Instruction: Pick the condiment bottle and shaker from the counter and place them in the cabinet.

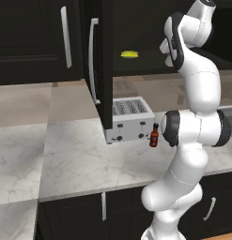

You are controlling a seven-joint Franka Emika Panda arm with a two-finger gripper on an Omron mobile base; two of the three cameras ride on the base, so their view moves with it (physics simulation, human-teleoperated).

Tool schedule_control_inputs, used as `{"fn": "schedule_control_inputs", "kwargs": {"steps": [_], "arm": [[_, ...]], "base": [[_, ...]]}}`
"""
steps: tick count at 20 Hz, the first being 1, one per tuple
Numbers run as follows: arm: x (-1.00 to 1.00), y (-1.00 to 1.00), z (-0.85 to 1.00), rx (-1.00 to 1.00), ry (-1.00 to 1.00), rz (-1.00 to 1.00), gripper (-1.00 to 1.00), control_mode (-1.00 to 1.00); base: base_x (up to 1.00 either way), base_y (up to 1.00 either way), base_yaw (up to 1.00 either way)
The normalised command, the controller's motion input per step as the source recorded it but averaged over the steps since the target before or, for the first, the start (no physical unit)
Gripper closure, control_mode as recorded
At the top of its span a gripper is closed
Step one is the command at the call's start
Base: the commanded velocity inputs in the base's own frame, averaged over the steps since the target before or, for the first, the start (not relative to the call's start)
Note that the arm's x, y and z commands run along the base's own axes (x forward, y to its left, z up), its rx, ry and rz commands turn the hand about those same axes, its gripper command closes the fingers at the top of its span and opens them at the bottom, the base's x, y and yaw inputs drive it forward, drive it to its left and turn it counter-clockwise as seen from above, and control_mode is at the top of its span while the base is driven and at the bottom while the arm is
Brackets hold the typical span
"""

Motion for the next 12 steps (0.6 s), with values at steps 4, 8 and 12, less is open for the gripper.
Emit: {"fn": "schedule_control_inputs", "kwargs": {"steps": [4,8,12], "arm": [[0.08,0.00,-0.17,0.00,0.00,0.00,1.00,-1.00],[0.04,0.00,-0.23,0.00,0.00,0.00,-1.00,-1.00],[0.01,0.00,-0.17,0.00,0.00,0.00,-1.00,-1.00]], "base": [[0.00,0.00,0.00],[0.00,0.00,0.00],[0.00,0.00,0.00]]}}
